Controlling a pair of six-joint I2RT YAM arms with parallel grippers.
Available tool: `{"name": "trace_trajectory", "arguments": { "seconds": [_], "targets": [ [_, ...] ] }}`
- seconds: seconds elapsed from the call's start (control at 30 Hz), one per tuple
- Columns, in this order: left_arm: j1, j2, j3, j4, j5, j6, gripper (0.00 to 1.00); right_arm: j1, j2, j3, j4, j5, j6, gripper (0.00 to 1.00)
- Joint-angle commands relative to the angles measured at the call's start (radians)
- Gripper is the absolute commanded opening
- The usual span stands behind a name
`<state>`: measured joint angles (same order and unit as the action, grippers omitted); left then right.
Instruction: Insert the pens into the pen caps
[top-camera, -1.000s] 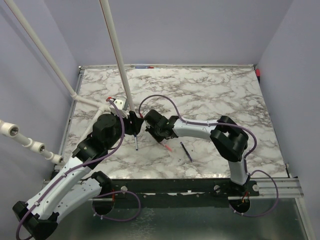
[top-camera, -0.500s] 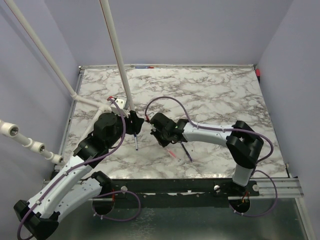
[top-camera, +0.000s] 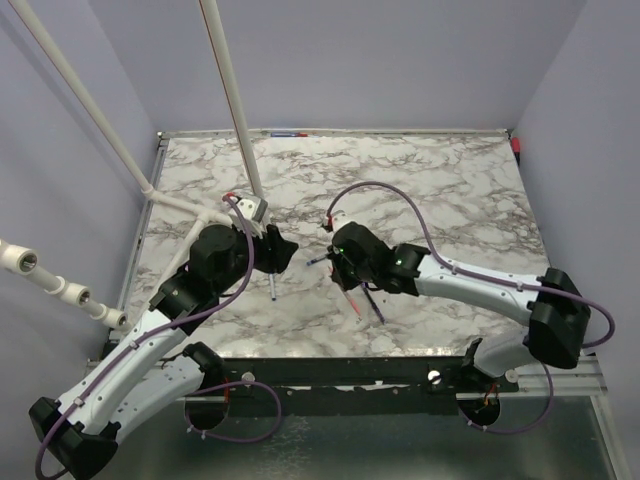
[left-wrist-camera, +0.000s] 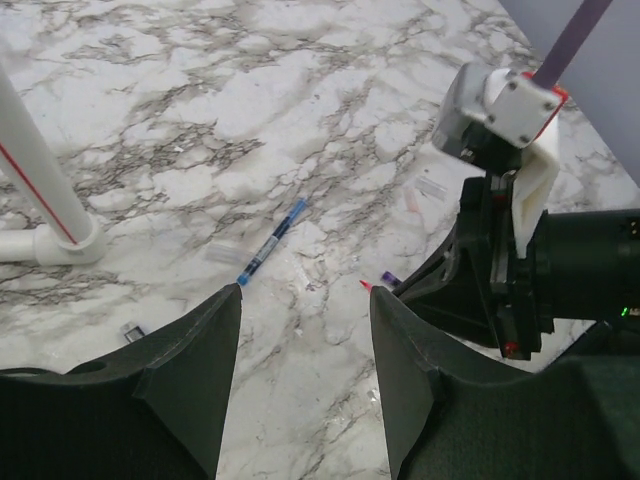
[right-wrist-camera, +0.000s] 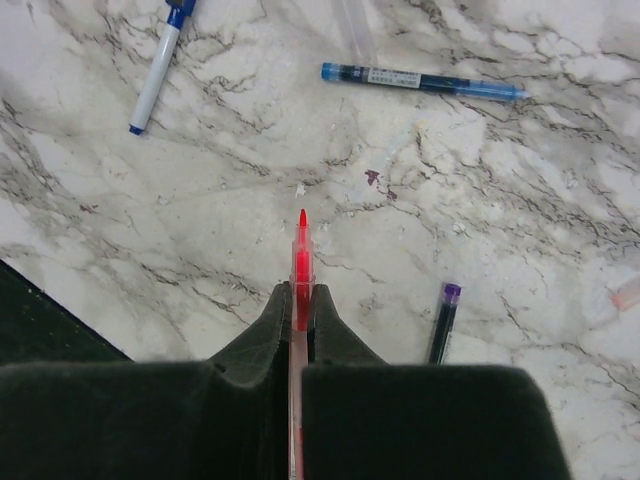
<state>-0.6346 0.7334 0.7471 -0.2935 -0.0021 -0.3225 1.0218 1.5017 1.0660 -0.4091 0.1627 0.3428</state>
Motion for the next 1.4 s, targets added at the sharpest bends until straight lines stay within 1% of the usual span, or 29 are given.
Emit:
{"name": "trace_trajectory", "arguments": {
  "seconds": [0.0, 0.13, 0.3, 0.47, 0.6, 0.77, 0.93, 0.97, 1.23, 1.37],
  "targets": [
    [0.006, 0.002, -0.02, 0.067, 0.139, -0.035, 0.56, 0.004, -0.129, -0.044, 0.039, 0.082, 0.063, 0.01],
    [0.005, 0.024, -0.029, 0.116, 0.243, -0.069, 0.56, 0.004, -0.224, -0.077, 0.061, 0.124, 0.087, 0.01],
    [0.006, 0.064, -0.04, 0.176, 0.365, -0.119, 0.56, 0.004, -0.354, -0.106, 0.092, 0.136, 0.118, 0.01],
    [0.005, 0.113, -0.041, 0.252, 0.548, -0.173, 0.57, 0.004, -0.485, -0.147, 0.175, 0.083, 0.134, 0.01],
    [0.005, 0.134, -0.044, 0.333, 0.639, -0.224, 0.59, 0.004, -0.569, -0.181, 0.26, 0.003, 0.128, 0.01],
    [0.003, 0.146, -0.061, 0.46, 0.718, -0.301, 0.6, 0.004, -0.605, -0.19, 0.325, -0.079, 0.131, 0.01],
    [-0.008, 0.163, -0.088, 0.572, 0.805, -0.371, 0.6, 0.004, -0.622, -0.212, 0.425, -0.155, 0.138, 0.01],
    [-0.011, 0.165, -0.094, 0.589, 0.818, -0.381, 0.6, 0.004, -0.623, -0.22, 0.449, -0.189, 0.14, 0.01],
    [-0.051, 0.144, -0.101, 0.645, 0.85, -0.414, 0.6, 0.004, -0.626, -0.275, 0.616, -0.301, 0.162, 0.01],
    [-0.064, 0.14, -0.106, 0.672, 0.845, -0.428, 0.57, 0.004, -0.621, -0.308, 0.702, -0.338, 0.186, 0.0]
  ]
}}
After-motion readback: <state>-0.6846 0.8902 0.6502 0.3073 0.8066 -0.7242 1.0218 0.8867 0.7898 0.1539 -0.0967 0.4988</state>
